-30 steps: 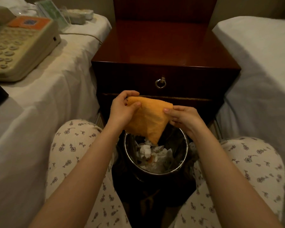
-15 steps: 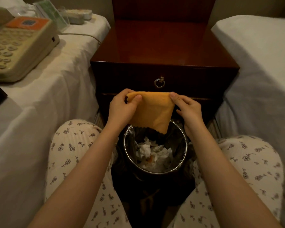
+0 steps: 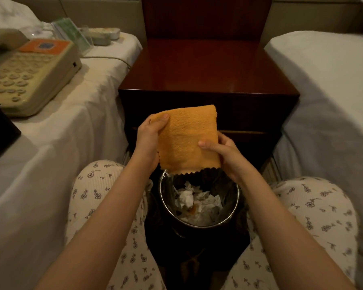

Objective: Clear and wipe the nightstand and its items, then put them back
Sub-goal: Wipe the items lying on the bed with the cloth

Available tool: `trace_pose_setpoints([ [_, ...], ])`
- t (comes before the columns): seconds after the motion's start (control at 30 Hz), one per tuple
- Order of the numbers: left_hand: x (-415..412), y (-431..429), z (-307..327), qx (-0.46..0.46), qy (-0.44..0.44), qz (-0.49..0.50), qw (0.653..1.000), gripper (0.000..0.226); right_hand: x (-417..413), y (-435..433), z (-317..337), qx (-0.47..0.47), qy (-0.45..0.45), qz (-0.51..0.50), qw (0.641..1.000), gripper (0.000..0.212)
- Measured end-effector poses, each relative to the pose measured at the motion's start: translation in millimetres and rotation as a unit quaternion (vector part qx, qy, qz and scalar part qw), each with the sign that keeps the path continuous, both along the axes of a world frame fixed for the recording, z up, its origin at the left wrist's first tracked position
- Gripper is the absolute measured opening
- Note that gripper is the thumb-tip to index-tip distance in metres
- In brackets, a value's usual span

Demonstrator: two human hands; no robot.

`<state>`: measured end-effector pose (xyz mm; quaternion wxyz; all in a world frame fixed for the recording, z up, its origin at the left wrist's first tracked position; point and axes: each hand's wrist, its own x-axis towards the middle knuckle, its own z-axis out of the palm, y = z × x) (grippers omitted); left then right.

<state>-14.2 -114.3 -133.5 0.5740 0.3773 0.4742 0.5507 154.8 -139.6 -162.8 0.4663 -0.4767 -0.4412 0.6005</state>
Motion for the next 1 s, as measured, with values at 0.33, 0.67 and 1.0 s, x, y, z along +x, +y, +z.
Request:
trace_pose_setpoints([
  [0.33, 22, 3, 8, -0.124, -0.036, -0.085, 0.988, 0.028, 16, 12, 28, 0.042, -0.013, -0.134, 0.99, 0.014],
  [0.67, 130, 23, 71, -0.094, -0.08, -0.196, 0.973, 0.017, 99, 26, 103, 0.042, 0.076, -0.272, 0.958, 0.014],
  [1.0, 253, 27, 127, -0.025, -0.048, -0.292, 0.955, 0.031, 215, 4, 162, 0.063, -0.099, -0.457, 0.882, 0.039],
])
